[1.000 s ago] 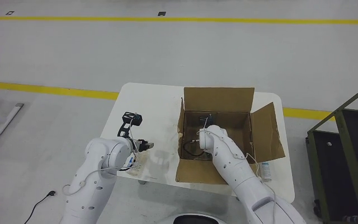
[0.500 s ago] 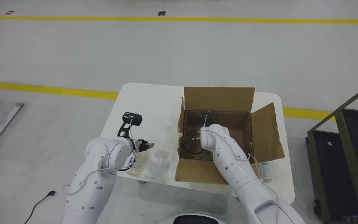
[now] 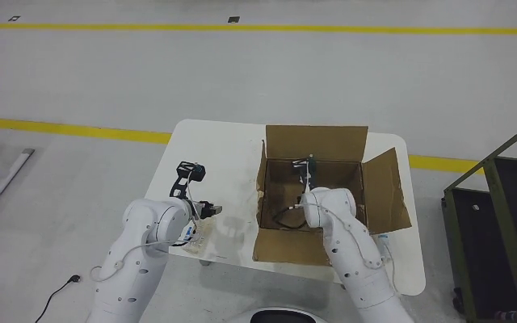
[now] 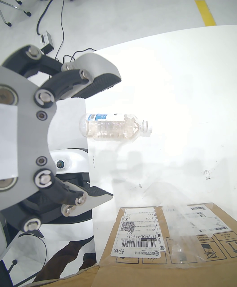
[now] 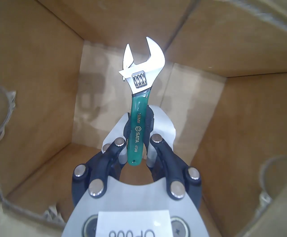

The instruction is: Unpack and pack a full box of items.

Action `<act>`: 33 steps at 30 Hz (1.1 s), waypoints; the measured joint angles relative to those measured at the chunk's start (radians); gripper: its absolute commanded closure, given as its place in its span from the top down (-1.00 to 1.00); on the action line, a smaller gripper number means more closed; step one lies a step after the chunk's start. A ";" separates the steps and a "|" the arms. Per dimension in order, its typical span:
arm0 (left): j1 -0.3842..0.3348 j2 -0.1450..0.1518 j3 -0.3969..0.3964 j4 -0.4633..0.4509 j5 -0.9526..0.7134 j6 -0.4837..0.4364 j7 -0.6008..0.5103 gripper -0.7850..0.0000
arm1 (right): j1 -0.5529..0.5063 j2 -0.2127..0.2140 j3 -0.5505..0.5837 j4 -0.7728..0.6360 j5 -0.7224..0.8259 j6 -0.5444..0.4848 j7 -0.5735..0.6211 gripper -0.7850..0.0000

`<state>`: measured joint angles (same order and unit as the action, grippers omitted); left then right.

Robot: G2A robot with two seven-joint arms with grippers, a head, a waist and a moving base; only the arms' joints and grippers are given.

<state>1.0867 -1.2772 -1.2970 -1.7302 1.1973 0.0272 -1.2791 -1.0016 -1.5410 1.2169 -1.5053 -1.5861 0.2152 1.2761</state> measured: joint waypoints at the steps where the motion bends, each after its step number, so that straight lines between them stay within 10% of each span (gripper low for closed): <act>1: 0.000 0.000 0.000 0.000 0.000 0.000 0.000 1.00 | -0.017 0.004 0.007 -0.041 -0.015 -0.017 0.012 -1.00; 33: 0.000 0.000 0.000 0.000 0.000 0.000 0.000 1.00 | -0.156 0.030 0.089 -0.334 -0.058 -0.172 -0.048 -1.00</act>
<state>1.0867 -1.2772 -1.2970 -1.7302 1.1973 0.0272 -1.2791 -1.1576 -1.5113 1.3059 -1.8396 -1.6437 0.0429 1.2279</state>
